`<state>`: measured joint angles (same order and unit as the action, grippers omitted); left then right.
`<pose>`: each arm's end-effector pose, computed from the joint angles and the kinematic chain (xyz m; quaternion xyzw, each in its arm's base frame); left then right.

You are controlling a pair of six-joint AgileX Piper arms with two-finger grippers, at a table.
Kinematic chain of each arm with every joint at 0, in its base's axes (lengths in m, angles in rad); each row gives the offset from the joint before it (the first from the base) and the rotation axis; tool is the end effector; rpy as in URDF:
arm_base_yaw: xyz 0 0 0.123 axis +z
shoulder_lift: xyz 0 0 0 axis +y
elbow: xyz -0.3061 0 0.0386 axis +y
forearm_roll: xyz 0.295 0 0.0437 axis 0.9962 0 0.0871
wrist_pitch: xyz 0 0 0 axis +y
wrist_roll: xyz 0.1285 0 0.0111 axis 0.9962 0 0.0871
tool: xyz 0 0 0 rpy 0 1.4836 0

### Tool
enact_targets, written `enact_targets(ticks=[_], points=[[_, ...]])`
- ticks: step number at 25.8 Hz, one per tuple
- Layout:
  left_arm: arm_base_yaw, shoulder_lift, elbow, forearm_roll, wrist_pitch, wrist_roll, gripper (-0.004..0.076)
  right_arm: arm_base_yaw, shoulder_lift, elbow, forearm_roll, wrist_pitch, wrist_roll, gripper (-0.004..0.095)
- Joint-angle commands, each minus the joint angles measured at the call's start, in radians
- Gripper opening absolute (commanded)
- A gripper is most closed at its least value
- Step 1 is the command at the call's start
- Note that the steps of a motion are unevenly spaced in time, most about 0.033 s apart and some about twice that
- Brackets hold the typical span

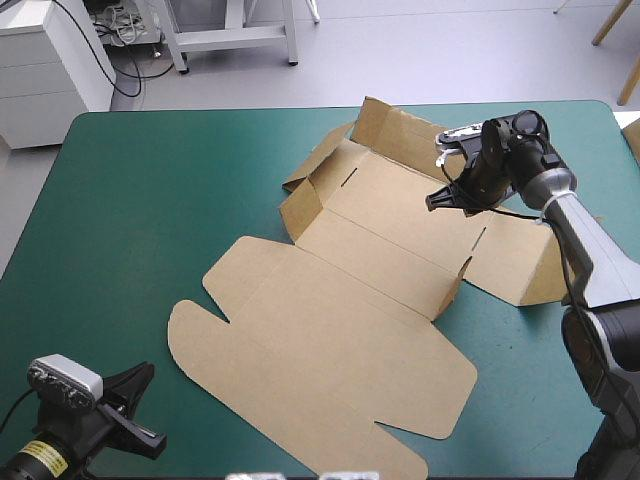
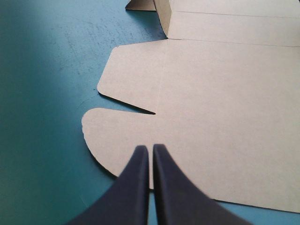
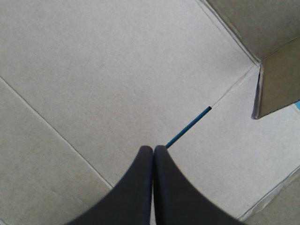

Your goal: Fold the box

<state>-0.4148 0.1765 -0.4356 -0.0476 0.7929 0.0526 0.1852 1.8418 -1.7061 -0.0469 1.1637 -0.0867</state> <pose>0.0858 -0.0425 0.2768 0.1909 0.8241 -0.1188 0.5199 0.4556 0.0797 0.2903 -0.1386 0.9739 -0.0140 0.1792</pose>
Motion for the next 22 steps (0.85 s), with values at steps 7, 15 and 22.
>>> enact_targets(ticks=[7, 15, 22], points=[[-0.008, 0.012, -0.023, -0.005, -0.073, -0.007, 0.0007, -0.005, -0.051, -0.030, -0.005, -0.016, -0.002, -0.0021], [-0.008, 0.012, -0.023, -0.005, -0.073, -0.007, 0.0007, -0.005, -0.051, -0.030, -0.011, 0.004, 0.037, -0.0021], [-0.008, 0.012, -0.023, -0.005, -0.073, -0.007, 0.0007, -0.005, -0.141, -0.032, -0.035, 0.006, 0.051, -0.0021]])
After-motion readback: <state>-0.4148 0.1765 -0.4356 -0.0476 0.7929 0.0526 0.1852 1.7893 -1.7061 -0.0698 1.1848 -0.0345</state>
